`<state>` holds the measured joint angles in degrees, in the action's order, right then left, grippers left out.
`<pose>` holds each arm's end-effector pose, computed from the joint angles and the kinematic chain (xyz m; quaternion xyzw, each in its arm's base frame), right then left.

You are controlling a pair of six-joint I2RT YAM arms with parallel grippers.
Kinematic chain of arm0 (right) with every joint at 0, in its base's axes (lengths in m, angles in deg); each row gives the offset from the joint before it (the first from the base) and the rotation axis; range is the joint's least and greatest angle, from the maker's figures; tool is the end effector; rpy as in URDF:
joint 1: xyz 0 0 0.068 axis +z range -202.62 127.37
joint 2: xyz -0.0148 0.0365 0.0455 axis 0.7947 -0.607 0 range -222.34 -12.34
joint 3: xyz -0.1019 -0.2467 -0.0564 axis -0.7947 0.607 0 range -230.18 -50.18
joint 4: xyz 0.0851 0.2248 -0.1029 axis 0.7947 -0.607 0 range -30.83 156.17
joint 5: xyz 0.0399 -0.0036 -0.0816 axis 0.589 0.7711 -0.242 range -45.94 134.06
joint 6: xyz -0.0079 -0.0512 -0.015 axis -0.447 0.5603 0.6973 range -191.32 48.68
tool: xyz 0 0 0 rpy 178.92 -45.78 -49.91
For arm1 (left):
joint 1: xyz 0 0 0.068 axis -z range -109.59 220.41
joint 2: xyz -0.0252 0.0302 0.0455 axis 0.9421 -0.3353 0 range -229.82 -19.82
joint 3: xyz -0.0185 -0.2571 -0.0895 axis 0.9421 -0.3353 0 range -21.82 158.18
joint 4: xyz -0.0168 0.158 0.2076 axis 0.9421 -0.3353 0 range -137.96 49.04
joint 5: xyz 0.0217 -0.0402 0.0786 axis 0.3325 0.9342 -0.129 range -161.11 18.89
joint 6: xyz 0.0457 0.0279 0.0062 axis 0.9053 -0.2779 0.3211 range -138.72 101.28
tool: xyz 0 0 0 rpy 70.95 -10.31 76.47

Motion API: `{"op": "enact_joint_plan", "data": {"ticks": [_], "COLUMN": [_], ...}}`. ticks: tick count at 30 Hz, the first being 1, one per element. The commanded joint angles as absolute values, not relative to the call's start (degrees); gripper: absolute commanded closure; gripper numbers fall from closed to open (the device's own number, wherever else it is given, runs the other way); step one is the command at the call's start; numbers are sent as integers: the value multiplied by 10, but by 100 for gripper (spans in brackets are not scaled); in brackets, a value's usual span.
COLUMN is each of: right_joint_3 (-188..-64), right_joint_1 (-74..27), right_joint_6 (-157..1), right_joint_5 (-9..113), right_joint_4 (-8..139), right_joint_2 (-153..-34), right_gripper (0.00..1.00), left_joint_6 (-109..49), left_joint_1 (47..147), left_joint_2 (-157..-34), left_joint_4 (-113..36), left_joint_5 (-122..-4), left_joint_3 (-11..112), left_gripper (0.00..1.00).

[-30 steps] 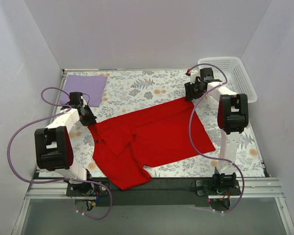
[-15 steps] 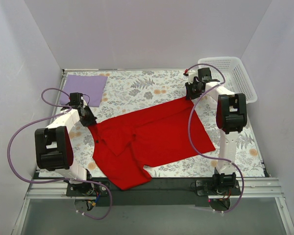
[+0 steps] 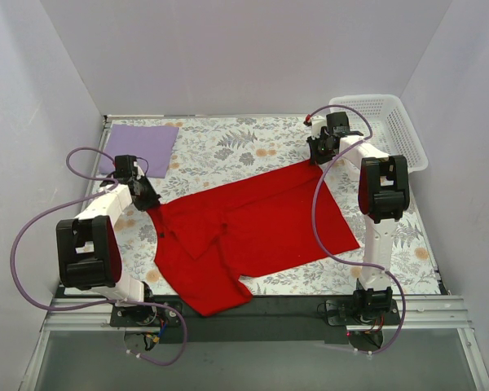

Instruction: Fold and stack the t-shirts

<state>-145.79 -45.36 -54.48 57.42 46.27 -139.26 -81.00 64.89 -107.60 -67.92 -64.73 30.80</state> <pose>0.4822 0.0698 0.1638 -0.2334 0.9081 0.0819 0.3379 0.2948 0.0245 0.1886 -0.5294 0.8118 -0.1618 0.1859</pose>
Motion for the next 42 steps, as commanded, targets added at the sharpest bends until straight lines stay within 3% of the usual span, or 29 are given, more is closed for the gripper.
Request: {"op": "enact_joint_plan", "data": {"ticks": [1,22,32,42], "right_joint_3": [-1467,-1462,-1461,-1461], "right_joint_1": [-458,-460,-461,-462], "right_joint_6": [-528,-526,-526,-528], "right_joint_5": [525,480,478,492], "right_joint_4": [445,452,454,456], "right_joint_2": [-1419,-1420,-1421,-1423], "right_gripper": [99,99,99,99], "left_joint_6": [-811,-848,-892,-899], "left_joint_1": [643,573,510,492], "left_joint_2": [-1045,-1045,-1078,-1070], "left_joint_4": [-671,-634,-587,-568], "left_joint_5": [-659,-664,-577,-619], "left_joint_3": [297,260,271,268], "left_gripper": [100,100,100,100]}}
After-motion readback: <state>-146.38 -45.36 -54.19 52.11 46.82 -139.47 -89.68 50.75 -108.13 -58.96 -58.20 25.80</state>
